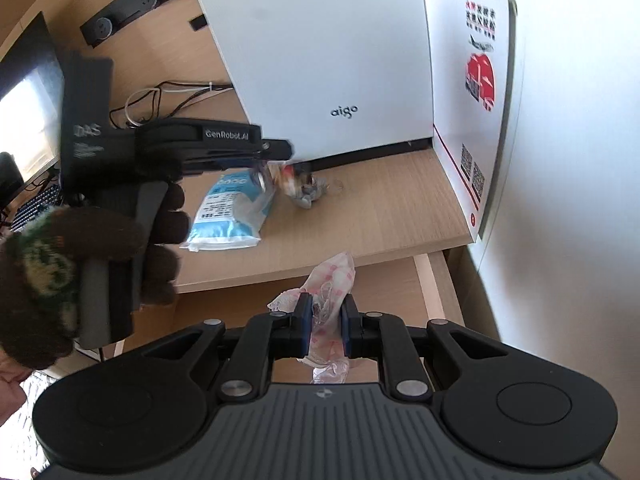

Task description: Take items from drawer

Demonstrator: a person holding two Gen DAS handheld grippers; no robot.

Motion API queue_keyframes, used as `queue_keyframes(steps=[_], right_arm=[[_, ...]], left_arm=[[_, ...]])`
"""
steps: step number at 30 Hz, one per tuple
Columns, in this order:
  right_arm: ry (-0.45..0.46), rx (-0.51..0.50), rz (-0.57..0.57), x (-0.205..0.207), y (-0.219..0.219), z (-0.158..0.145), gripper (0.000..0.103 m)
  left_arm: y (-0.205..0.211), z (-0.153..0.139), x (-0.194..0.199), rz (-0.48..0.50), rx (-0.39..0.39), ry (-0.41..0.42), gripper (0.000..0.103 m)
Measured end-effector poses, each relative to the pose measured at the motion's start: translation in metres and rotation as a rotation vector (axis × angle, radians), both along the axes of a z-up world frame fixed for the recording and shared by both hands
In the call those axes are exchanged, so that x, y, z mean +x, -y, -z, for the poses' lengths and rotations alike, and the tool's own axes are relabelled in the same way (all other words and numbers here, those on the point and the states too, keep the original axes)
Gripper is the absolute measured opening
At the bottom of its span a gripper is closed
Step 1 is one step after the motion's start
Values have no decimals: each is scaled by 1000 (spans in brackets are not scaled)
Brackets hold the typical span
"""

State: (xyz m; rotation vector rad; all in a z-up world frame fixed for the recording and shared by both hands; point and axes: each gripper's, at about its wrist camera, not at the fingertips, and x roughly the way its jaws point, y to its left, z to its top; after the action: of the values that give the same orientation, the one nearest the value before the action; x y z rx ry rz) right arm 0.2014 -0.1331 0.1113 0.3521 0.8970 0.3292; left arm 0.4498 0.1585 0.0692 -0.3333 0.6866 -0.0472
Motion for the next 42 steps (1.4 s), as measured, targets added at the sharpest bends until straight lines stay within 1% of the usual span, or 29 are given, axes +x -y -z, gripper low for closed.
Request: queue_keyframes(steps=[4, 5, 8, 10, 13, 15, 16, 17, 18, 20, 22, 24, 26, 28, 29, 31, 32, 33, 36, 37, 38, 40, 42], right_arm=[[-55, 9, 4, 15, -1, 19, 14], [-58, 15, 5, 19, -1, 22, 14], [-29, 40, 12, 34, 1, 19, 14], [5, 49, 27, 47, 2, 10, 14], [65, 53, 56, 74, 4, -3, 14], [102, 70, 71, 95, 2, -7, 14], [118, 87, 71, 105, 3, -7, 14], [124, 106, 69, 115, 2, -6, 23], [111, 114, 67, 124, 1, -3, 43], [68, 104, 82, 138, -4, 8, 61], [41, 80, 74, 140, -11, 19, 60], [22, 58, 56, 133, -18, 27, 61], [12, 37, 39, 122, -23, 30, 61], [11, 24, 27, 105, -27, 26, 61], [19, 31, 10, 97, -29, 23, 62], [20, 50, -40, 75, -34, 16, 72], [3, 66, -76, 62, -34, 15, 80], [-42, 94, -130, 57, -44, 18, 83], [-260, 188, -301, 46, -91, 46, 83], [-342, 187, -351, 42, -111, 59, 83], [-423, 158, -407, 36, -135, 73, 82], [-530, 98, -507, 24, -176, 92, 82], [-629, 84, -581, 15, -206, 106, 80]], left_arm=[[-18, -5, -13, -58, -43, 40, 30], [-23, -13, -22, -66, -48, 54, 30], [-35, -31, -50, -91, -52, 93, 30], [-41, -36, -75, -106, -61, 100, 30], [-47, -37, -115, -100, -64, 87, 30], [-48, -33, -139, -87, -42, 49, 30], [-48, -26, -149, -82, -23, 17, 30], [-49, -20, -157, -83, -5, -12, 30], [-50, -12, -164, -82, 12, -45, 30], [-53, -2, -178, -79, 15, -97, 30], [-57, 7, -191, -63, 1, -141, 30], [-59, 14, -200, -26, -1, -179, 30], [-62, 16, -203, 3, 0, -199, 30], [-69, 13, -209, -7, -14, -205, 30], [-73, 11, -210, -19, -19, -209, 30], [-81, 7, -209, -52, -16, -222, 30], [-84, 5, -210, -65, -17, -225, 30], [-86, 3, -212, -78, -22, -221, 30], [-98, -6, -217, -127, -57, -191, 30], [-102, -9, -220, -145, -61, -177, 30], [-106, -13, -221, -161, -59, -166, 30], [-113, -21, -228, -193, -51, -150, 30], [-121, -25, -235, -216, -59, -135, 30]])
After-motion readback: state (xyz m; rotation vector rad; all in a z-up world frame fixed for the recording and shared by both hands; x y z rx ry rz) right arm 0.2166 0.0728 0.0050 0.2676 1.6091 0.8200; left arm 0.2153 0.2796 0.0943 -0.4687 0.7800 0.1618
